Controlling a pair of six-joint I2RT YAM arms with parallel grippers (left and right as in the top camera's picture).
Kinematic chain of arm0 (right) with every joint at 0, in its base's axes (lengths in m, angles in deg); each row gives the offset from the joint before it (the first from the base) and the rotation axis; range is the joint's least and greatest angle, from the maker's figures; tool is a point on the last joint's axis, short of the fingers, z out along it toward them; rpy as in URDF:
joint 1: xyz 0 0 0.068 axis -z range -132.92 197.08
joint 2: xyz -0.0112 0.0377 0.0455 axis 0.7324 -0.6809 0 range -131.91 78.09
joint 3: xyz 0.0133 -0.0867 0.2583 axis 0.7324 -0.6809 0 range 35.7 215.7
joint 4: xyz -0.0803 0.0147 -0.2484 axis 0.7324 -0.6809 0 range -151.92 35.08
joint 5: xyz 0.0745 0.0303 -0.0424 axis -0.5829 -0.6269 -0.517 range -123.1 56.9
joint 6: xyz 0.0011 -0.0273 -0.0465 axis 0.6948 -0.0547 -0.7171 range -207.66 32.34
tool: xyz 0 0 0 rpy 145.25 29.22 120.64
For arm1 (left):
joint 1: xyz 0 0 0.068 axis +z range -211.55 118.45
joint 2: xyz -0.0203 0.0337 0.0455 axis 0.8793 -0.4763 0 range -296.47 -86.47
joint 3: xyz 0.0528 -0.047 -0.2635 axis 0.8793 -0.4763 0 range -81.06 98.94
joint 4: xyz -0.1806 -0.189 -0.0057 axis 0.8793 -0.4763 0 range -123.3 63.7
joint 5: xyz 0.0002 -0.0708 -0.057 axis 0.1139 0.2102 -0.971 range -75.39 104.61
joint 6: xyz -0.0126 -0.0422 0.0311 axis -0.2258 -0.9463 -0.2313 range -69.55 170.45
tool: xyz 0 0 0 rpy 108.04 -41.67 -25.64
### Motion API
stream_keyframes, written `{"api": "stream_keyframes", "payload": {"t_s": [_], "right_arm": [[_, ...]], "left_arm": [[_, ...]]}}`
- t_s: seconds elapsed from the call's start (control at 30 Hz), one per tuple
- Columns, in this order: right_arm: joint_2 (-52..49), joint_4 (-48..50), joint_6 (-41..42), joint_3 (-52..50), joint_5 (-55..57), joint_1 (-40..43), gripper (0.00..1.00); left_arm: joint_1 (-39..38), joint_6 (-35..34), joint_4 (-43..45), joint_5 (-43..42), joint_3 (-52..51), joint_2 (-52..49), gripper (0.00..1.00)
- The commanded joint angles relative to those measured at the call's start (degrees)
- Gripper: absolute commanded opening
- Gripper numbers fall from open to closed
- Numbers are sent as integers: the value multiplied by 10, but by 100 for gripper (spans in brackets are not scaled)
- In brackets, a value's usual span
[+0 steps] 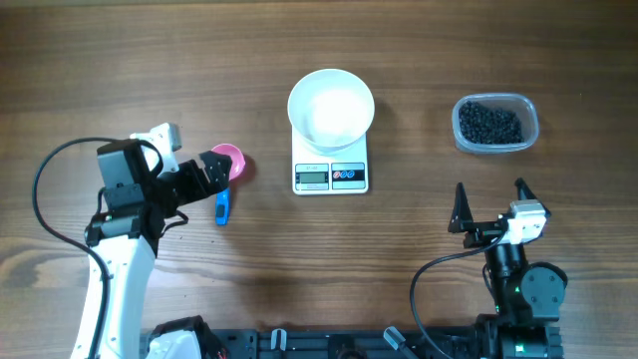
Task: Scoop item into bowl and weigh 150g on scale
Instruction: 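Reach the left gripper to the pink scoop's blue handle and grasp it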
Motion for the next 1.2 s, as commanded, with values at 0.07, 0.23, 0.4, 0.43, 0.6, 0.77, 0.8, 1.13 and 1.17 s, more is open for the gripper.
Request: {"api": "stream_keyframes", "payload": {"t_s": [0.07,0.23,0.4,0.43,0.6,0.77,0.8,1.13,1.17], "right_arm": [[5,2,-7,-1,10,-4,100],[5,2,-7,-1,10,-4,100],[5,2,-7,-1,10,-4,100],[5,2,-7,-1,10,-4,100],[5,2,-7,-1,10,-4,100],[5,2,-7,-1,10,-4,100],[5,2,-7,-1,10,-4,100],[5,2,-7,-1,10,-4,100],[5,2,-7,-1,10,-4,100]], "left_arm": [[5,-25,-24,5,11,-9,100],[5,-25,-28,5,7,-57,100],[5,-25,5,6,7,-129,100],[6,-25,16,5,7,-144,100],[12,-25,31,5,7,-193,100],[12,-23,35,-16,7,-214,92],[12,-23,37,-23,7,-216,90],[11,-23,63,-30,7,-243,89],[11,-23,62,-33,7,-247,86]]}}
